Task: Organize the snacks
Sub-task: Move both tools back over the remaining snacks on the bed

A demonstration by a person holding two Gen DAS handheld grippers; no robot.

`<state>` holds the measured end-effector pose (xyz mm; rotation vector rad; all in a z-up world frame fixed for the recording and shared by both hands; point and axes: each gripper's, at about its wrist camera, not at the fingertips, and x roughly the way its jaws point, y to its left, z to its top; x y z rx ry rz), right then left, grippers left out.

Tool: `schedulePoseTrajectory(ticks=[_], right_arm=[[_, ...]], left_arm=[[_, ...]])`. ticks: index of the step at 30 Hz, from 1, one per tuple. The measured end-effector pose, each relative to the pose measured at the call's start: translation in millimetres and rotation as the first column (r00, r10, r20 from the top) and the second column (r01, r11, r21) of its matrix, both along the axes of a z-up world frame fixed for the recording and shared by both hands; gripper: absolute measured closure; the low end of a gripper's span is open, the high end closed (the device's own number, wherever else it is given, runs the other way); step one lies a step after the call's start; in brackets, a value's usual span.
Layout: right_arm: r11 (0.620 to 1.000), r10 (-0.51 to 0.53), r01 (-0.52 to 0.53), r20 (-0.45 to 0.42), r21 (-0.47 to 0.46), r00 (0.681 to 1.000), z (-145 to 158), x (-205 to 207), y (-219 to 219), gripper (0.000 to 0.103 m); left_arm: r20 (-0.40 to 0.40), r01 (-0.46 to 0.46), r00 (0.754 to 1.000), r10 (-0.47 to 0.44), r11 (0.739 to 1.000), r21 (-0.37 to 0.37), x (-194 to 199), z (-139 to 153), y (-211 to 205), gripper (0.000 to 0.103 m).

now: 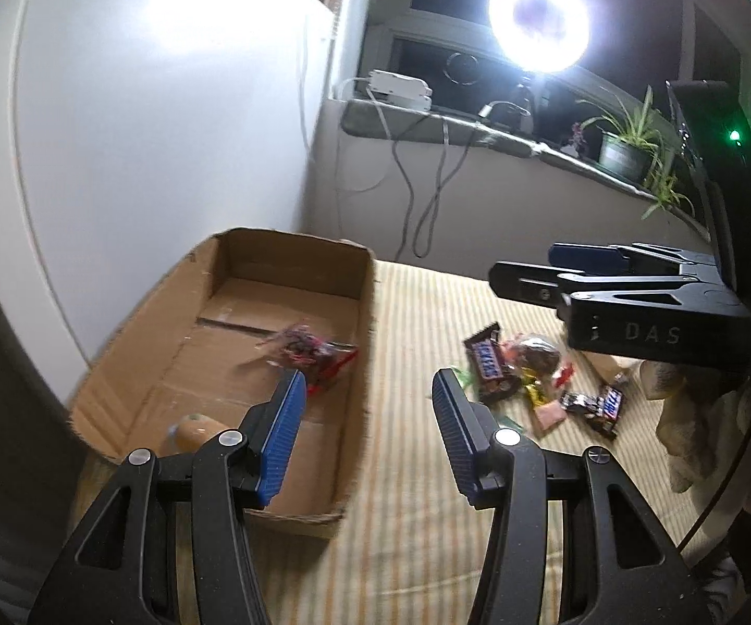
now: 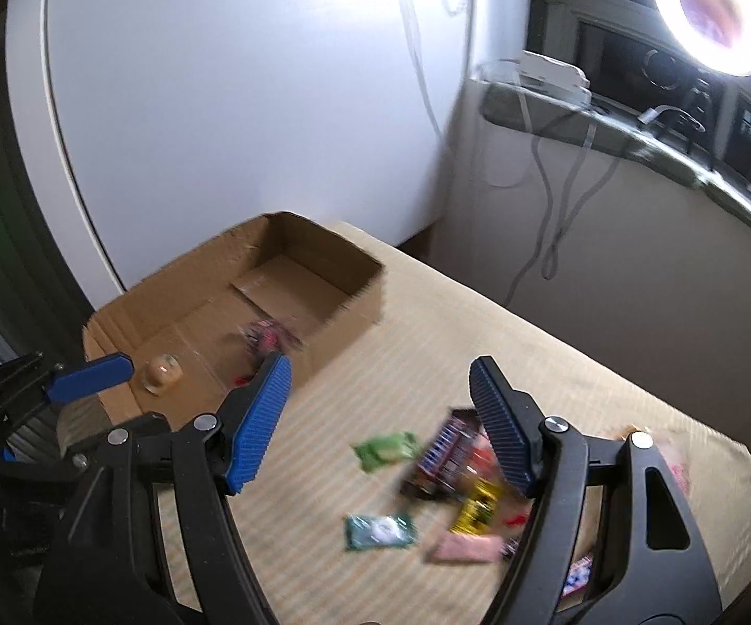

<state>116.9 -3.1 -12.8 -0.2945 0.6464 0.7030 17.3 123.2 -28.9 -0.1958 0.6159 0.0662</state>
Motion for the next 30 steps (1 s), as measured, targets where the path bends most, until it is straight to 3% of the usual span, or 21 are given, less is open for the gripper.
schedulePoseTrajectory(ticks=[7,17,23,30], right_arm=[[0.998,-0.061,0.060,-0.014,-0.019,0.998,-11.9,-0.4,-50.1,0.029],[0.989,-0.140,0.134,-0.090,-0.067,0.986,-47.1,-2.8,-116.6,0.030],[0.984,-0.159,0.143,-0.150,-0.110,0.976,-74.0,1.3,-138.2,0.049],[0.984,-0.154,0.132,-0.202,-0.118,0.967,-90.4,9.9,-147.5,0.053]], left_arm=[[-0.031,0.070,0.997,-0.071,0.997,-0.028,9.8,-9.0,-22.1,0.054],[-0.096,0.158,0.982,-0.163,0.986,-0.060,27.4,-30.2,-51.1,0.064],[-0.132,0.199,0.970,-0.205,0.978,-0.058,38.5,-41.5,-64.3,0.066],[-0.169,0.227,0.958,-0.230,0.973,-0.041,51.3,-50.9,-71.2,0.071]])
